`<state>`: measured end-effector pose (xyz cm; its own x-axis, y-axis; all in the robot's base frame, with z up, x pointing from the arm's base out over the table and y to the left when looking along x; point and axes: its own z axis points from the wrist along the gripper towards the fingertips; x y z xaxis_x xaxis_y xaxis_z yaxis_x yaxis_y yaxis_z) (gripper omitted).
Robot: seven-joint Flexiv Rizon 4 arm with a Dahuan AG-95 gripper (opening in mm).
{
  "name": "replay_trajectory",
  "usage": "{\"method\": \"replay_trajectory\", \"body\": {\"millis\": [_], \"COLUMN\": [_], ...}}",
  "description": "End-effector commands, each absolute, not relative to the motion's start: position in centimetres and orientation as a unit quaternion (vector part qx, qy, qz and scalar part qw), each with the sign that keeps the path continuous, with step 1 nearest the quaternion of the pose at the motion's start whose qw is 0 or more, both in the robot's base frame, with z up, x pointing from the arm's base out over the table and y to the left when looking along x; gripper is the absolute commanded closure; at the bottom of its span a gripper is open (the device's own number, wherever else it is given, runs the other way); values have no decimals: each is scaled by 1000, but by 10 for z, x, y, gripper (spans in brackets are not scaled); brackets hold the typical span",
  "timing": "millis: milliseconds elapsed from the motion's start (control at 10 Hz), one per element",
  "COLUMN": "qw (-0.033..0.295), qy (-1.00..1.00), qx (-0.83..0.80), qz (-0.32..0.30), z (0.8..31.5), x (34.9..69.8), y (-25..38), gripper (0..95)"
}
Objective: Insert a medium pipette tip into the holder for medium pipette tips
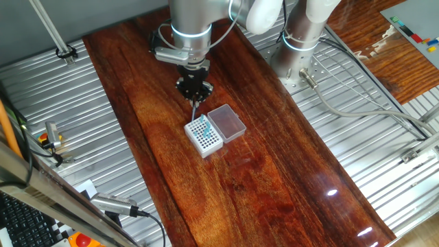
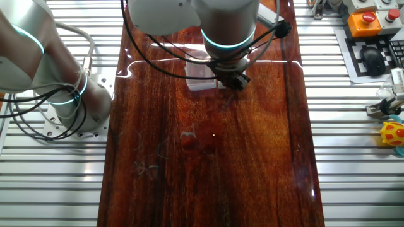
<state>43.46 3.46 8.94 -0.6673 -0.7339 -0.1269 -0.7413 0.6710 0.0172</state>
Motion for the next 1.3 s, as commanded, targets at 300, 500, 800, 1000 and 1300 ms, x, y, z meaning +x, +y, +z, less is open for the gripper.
{"method": "replay_trajectory", "body": {"millis": [300, 500, 800, 1000, 1300], "qw": [34, 27, 15, -1, -19], "qy": [913, 914, 915, 915, 916], "qx": [-406, -404, -402, -402, -400], "qz": [17, 13, 2, -12, -26], "z": [98, 101, 102, 104, 111], "x": [437, 437, 438, 438, 439], "y": [35, 35, 36, 36, 37], "gripper": [950, 950, 950, 950, 950]}}
